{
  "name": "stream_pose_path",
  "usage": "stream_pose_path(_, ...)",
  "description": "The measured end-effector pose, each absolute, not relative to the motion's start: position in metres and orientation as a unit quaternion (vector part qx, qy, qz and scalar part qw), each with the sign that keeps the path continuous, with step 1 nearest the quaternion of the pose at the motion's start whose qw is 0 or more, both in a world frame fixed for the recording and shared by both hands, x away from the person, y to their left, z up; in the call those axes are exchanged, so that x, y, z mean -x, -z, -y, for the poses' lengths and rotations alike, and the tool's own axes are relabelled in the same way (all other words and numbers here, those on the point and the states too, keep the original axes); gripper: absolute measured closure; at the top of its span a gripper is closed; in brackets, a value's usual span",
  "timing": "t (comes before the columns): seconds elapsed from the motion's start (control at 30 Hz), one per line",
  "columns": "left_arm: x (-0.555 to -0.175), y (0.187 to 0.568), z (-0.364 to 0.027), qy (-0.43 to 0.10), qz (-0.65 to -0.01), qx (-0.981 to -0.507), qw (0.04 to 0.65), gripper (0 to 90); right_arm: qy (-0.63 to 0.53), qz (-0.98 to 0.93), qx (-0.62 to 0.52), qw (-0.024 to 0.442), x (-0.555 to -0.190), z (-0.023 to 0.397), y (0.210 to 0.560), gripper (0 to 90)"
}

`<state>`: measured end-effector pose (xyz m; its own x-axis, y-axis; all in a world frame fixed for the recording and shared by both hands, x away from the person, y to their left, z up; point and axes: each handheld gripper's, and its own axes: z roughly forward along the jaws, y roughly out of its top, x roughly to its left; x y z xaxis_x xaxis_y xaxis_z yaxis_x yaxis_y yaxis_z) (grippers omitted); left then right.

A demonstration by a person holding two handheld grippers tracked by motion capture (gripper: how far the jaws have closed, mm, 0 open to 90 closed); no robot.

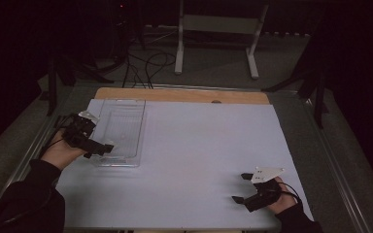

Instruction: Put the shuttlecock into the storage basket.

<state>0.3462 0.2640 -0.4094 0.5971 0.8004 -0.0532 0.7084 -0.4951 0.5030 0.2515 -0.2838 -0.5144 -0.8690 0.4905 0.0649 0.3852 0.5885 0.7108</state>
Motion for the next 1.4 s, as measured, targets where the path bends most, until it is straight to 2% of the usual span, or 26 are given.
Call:
stream_pose_path(0.23, -0.347, 0.408, -0.257, -0.087, -0.433, -0.863, 0.246, 0.0, -0.382, -0.888, -0.246, 0.069, -0.251, 0.283, 0.514, 11.0)
stream_pose_path(0.7, -0.353, 0.398, -0.244, -0.078, -0.414, -0.86, 0.287, 0.0, -0.383, -0.888, -0.246, 0.067, -0.251, 0.284, 0.515, 11.0)
stream_pose_path(1.4, -0.348, 0.382, -0.198, -0.071, -0.326, -0.88, 0.337, 0.1, -0.381, -0.888, -0.247, 0.067, -0.251, 0.284, 0.515, 11.0)
